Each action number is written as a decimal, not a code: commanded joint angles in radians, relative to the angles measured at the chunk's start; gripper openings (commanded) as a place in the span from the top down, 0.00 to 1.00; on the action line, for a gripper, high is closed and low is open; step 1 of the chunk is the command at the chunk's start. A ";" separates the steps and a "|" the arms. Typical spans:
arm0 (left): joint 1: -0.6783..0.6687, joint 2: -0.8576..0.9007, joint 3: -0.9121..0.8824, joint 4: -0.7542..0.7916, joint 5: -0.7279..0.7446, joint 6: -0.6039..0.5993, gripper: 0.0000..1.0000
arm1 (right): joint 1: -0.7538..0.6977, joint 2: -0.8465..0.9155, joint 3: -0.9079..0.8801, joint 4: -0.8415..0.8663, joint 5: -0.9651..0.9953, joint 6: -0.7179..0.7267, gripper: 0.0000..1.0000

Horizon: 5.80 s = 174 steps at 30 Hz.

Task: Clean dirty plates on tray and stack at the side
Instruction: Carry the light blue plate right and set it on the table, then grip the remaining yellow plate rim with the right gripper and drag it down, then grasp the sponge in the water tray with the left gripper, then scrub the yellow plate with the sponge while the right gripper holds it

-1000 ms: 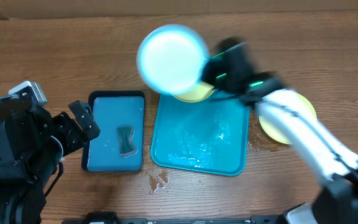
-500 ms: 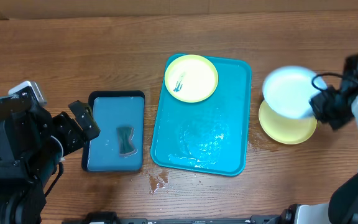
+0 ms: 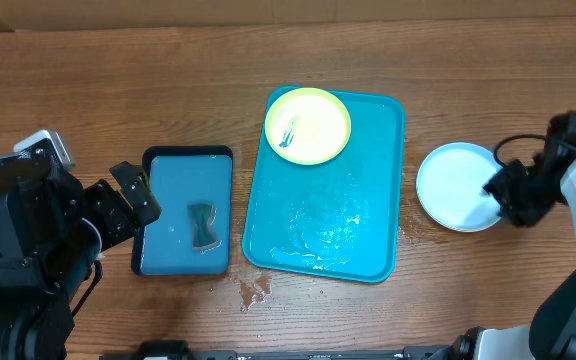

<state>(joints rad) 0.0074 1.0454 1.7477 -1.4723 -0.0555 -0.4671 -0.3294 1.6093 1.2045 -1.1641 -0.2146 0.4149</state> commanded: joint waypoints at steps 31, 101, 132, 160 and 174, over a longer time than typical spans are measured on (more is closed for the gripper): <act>0.003 0.002 0.013 0.002 0.004 0.019 0.00 | 0.687 0.509 0.221 0.725 0.319 -0.198 0.73; -0.077 0.739 -0.665 0.460 0.089 0.115 0.96 | 0.697 -0.306 -0.088 0.177 0.143 -0.049 0.53; -0.078 0.760 -0.418 0.327 0.000 0.189 0.96 | 0.665 -0.269 -0.093 0.170 0.258 0.111 0.48; -0.266 0.760 0.149 0.064 0.161 0.177 0.96 | 0.646 0.222 -0.134 0.490 0.014 -0.066 0.88; -0.572 0.774 -0.367 0.689 0.311 -0.071 0.96 | 0.647 0.222 -0.158 0.483 0.015 -0.064 0.96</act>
<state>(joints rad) -0.5339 1.8164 1.4483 -0.8497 0.2329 -0.4686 0.3157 1.8282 1.0729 -0.6720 -0.2108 0.3504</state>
